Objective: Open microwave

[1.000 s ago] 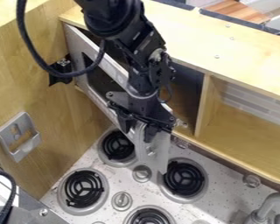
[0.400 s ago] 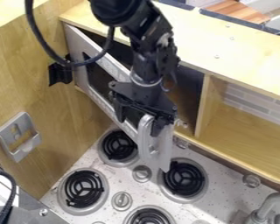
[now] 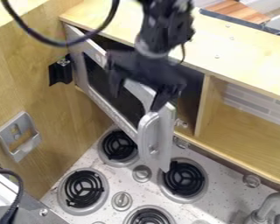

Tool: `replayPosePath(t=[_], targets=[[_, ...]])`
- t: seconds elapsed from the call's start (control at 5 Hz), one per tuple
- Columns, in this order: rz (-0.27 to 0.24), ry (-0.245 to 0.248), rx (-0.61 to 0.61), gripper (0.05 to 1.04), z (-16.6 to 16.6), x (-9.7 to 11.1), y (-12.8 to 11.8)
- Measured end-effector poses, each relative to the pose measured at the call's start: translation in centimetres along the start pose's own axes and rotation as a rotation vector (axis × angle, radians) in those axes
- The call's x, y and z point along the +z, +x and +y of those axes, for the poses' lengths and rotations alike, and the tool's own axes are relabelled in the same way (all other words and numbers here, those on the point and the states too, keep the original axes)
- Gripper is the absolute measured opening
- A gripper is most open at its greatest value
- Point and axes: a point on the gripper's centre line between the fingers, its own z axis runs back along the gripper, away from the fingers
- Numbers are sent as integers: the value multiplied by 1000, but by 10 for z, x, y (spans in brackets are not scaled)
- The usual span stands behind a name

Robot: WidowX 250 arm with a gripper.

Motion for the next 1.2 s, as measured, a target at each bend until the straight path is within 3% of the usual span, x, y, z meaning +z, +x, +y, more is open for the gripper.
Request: replayPosePath(t=[0.2,0.4,0.8,1.0,1.2], targets=[[-70,-7,-20,997,-9,18,17],[-76,-63,-70,997,-32,8,34],[-61,-227,-130,997,-57,-31,48],[-42,-255,-115,997,-57,-46,48],[-9,-233,-83,997,-48,-53,41]])
